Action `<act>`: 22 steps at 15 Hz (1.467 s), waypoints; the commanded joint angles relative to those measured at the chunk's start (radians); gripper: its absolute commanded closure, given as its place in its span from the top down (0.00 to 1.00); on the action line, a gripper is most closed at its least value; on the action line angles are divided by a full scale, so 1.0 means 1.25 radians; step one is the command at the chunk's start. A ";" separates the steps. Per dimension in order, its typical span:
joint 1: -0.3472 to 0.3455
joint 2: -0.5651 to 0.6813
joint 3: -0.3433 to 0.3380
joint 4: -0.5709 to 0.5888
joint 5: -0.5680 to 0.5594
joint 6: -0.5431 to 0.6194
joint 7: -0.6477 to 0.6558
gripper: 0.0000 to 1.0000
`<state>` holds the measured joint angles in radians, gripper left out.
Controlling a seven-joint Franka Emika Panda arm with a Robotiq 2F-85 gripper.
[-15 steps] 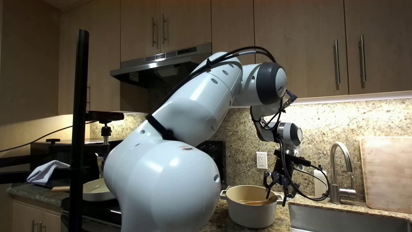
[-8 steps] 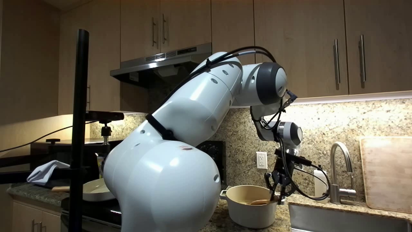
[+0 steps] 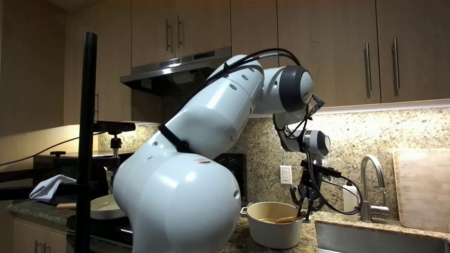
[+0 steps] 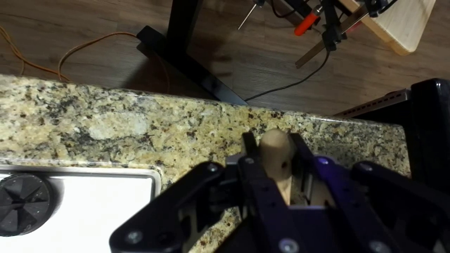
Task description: Use the wooden spoon to stir the contents in the white pot
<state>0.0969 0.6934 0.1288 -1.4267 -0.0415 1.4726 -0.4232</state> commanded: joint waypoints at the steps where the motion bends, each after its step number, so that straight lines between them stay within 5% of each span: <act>1: 0.010 -0.072 0.002 -0.061 -0.047 0.009 0.011 0.08; 22: 0.102 -0.118 0.027 -0.111 -0.158 0.000 0.058 0.08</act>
<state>0.2089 0.6042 0.1482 -1.4910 -0.1876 1.4729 -0.3557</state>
